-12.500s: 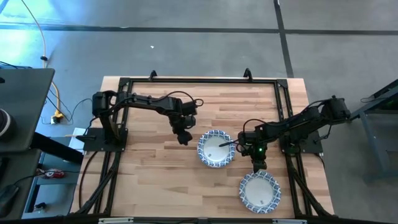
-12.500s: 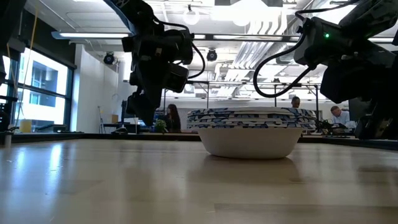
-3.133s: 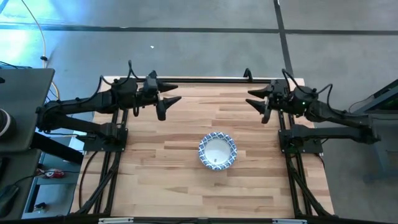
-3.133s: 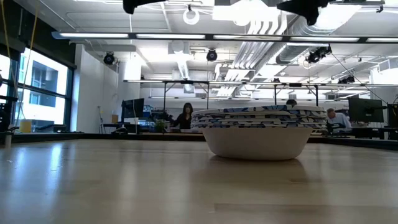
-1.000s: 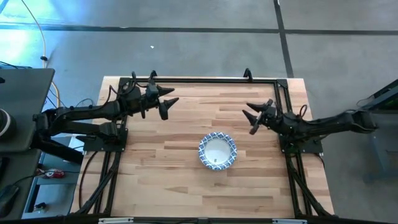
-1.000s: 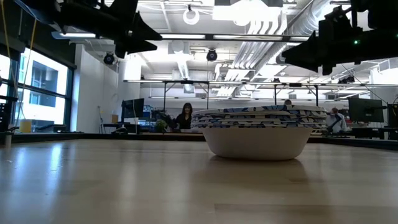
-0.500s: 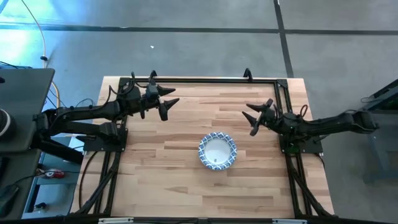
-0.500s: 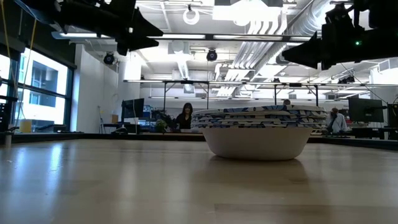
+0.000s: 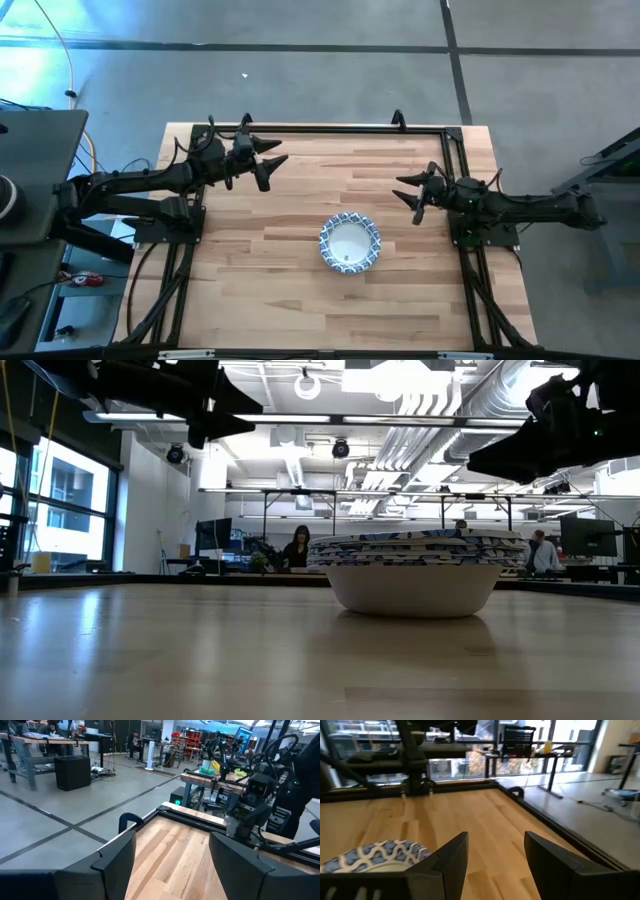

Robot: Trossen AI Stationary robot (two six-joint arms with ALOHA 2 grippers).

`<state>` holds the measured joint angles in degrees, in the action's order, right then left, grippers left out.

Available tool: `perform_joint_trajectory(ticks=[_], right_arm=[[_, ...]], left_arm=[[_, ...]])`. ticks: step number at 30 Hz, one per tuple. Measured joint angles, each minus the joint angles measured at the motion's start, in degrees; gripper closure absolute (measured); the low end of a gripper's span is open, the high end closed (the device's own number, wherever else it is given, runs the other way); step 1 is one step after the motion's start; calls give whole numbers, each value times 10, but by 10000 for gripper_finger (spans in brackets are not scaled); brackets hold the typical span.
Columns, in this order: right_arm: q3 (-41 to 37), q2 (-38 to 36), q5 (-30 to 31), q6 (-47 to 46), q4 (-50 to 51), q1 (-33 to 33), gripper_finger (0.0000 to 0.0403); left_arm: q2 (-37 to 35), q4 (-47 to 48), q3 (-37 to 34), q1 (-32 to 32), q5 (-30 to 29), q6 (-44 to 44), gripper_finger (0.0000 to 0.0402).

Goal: Nest bowls inside each other
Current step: Return to Home Position

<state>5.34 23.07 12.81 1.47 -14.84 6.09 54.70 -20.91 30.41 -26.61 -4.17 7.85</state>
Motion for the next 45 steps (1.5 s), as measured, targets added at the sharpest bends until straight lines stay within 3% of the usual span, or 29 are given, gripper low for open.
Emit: perform_joint_trajectory(ticks=[13,26,38,45], right_arm=[[36,-93,-97,-26,160,60,217],[36,-93,-197,-62,153,83,239],[35,-92,-205,-104,172,74,256],[-31,-93,-200,-104,80,61,256]], left_arm=[[0,1,0,0,-9,1,161],[0,1,0,-8,-10,-4,161],[1,23,0,-7,-3,1,161],[1,27,0,-7,1,1,161]])
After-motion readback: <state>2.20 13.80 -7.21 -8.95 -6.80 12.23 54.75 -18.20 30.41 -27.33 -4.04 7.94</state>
